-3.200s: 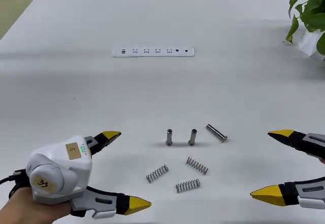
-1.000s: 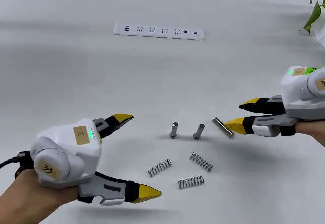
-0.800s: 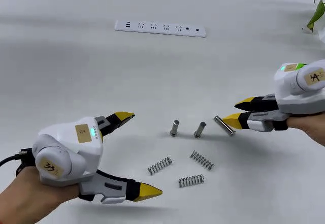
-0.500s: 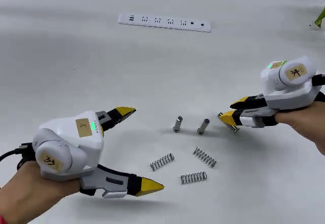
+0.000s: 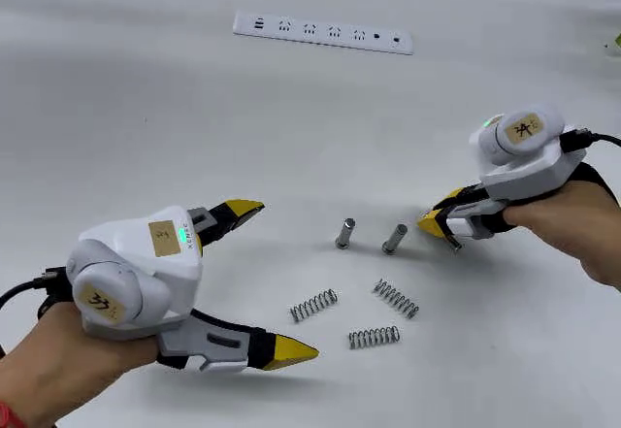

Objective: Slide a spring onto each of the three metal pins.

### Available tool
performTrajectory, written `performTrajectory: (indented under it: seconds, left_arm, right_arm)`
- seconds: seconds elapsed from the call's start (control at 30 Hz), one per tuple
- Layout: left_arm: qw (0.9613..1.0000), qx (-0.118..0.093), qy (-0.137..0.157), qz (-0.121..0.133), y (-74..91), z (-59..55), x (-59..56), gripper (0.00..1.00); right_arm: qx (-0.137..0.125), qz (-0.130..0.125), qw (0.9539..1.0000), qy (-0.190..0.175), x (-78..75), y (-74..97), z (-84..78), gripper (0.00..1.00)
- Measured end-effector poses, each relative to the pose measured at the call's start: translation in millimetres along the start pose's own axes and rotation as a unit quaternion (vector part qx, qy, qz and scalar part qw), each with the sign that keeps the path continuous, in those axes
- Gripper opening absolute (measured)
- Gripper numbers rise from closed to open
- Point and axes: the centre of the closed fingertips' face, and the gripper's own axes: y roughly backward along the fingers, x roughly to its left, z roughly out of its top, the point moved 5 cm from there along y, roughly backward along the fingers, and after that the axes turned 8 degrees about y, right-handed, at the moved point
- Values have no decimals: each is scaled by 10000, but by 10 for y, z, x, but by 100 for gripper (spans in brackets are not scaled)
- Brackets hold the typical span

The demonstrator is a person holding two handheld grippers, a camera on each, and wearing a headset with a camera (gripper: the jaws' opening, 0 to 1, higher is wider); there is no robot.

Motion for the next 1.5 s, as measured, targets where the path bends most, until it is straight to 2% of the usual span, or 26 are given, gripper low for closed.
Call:
performTrajectory:
  seconds: [0.3,0.37,0.53,0.97,1.5]
  left_arm:
    - [10000,-35,61,4,0,-6,0,100]
    - [10000,-47,67,-2,-4,-1,-1,100]
    - [10000,-59,70,-1,-11,3,4,100]
    - [9999,-90,113,-14,-1,5,-12,100]
    - [9999,-93,69,-47,-4,36,-24,100]
  right_arm:
    - [144,-74,9998,81,-1,-18,11,15]
    - [190,-104,9997,123,-53,-46,5,14]
    - [255,-137,9994,166,-13,-41,9,10]
    - [295,-196,9993,111,40,-26,19,9]
    - [-12,-246,9996,112,-22,74,14,9]
